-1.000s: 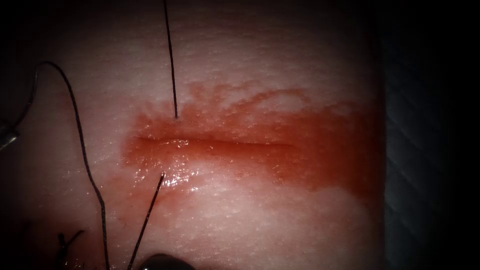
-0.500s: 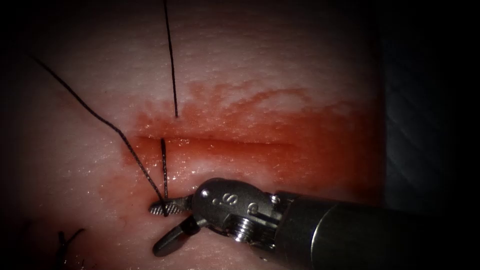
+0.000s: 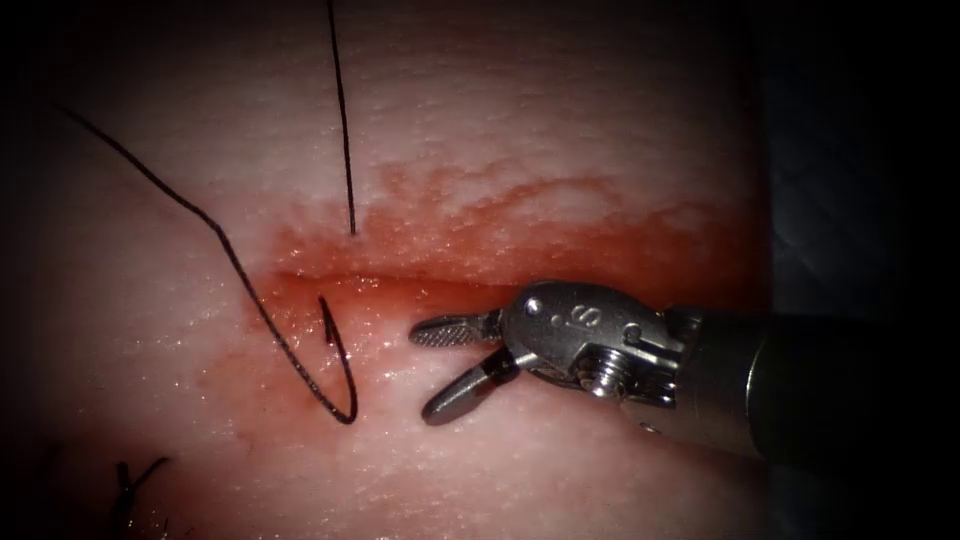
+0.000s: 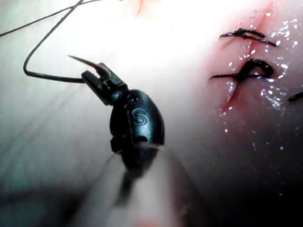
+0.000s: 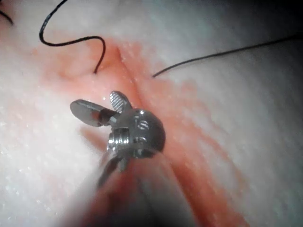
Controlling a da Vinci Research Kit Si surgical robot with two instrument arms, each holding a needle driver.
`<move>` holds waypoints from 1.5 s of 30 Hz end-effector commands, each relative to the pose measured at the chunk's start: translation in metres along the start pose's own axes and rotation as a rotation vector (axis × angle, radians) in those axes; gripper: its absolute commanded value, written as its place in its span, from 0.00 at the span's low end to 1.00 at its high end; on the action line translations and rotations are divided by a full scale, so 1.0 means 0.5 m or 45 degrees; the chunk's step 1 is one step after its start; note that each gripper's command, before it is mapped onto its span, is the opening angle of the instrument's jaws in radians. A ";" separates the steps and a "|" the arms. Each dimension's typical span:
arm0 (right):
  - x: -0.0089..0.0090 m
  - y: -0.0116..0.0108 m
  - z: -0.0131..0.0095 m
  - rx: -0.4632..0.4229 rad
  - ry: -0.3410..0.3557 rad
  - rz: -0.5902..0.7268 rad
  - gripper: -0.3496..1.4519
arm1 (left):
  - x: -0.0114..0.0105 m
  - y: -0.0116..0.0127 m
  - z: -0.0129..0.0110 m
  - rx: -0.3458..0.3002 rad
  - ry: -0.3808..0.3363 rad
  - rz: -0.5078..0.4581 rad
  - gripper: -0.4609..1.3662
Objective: Wound Closure
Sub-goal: Grasp the suture with the right hand and pull it through until only a short end remains.
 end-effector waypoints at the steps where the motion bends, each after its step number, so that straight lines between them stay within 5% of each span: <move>1: 0.0001 -0.0001 -0.0015 0.021 0.033 0.010 0.89 | -0.0002 -0.0010 -0.0004 0.005 -0.003 -0.001 0.06; 6: -0.0011 -0.0003 -0.0035 -0.037 0.056 0.026 0.89 | -0.0008 -0.0054 -0.0021 0.033 -0.019 0.011 0.06; 21: -0.0066 0.0100 0.0160 -0.127 0.061 0.008 0.85 | 0.0005 -0.0028 -0.0012 0.027 -0.020 0.007 0.06; 33: -0.0058 0.0103 0.0247 -0.080 0.066 0.009 0.82 | 0.0005 -0.0028 -0.0012 0.028 -0.020 0.007 0.06; 35: -0.0058 0.0103 0.0248 -0.077 0.067 0.007 0.73 | 0.0005 -0.0028 -0.0012 0.028 -0.020 0.007 0.06; 36: -0.0058 0.0104 0.0247 -0.077 0.067 0.007 0.60 | 0.0005 -0.0028 -0.0012 0.025 -0.019 0.007 0.06; 39: -0.0059 0.0103 0.0245 -0.047 0.064 0.013 0.00 | 0.0005 -0.0025 -0.0011 0.026 -0.020 0.007 0.06; 45: -0.0046 0.0085 0.0245 -0.056 0.019 0.020 0.00 | 0.0015 -0.0009 -0.0002 0.014 -0.011 -0.006 0.06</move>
